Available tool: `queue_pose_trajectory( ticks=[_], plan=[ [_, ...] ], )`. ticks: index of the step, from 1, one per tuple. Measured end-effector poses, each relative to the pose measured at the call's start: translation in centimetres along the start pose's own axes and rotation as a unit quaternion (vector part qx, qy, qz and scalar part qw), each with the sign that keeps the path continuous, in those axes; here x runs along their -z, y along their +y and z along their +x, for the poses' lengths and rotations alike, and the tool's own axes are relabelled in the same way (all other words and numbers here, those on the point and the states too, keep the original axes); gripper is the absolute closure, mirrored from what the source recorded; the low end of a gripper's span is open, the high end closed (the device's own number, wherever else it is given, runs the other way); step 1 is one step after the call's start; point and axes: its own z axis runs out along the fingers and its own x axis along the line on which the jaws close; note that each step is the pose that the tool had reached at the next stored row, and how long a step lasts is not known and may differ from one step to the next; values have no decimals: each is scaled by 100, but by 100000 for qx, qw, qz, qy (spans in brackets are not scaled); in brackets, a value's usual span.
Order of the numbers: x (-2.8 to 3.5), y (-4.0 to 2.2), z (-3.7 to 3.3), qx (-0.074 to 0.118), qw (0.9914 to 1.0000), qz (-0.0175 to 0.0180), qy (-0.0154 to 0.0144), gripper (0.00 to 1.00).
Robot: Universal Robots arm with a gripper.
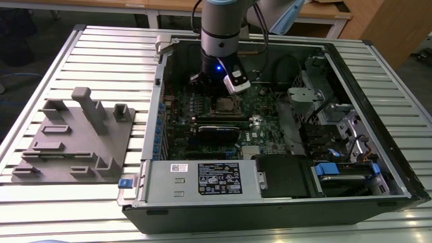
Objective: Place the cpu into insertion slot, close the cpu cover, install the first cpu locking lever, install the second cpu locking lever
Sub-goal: 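Close the cpu cover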
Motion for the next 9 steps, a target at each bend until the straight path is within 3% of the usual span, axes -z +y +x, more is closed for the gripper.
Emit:
queue_pose_trajectory(
  ticks=[6, 9],
  plan=[
    [25, 5, -3, -4, 100000, -136, -94, 90],
    [47, 2, -1, -4, 100000, -42, -30, 90]
  ],
)
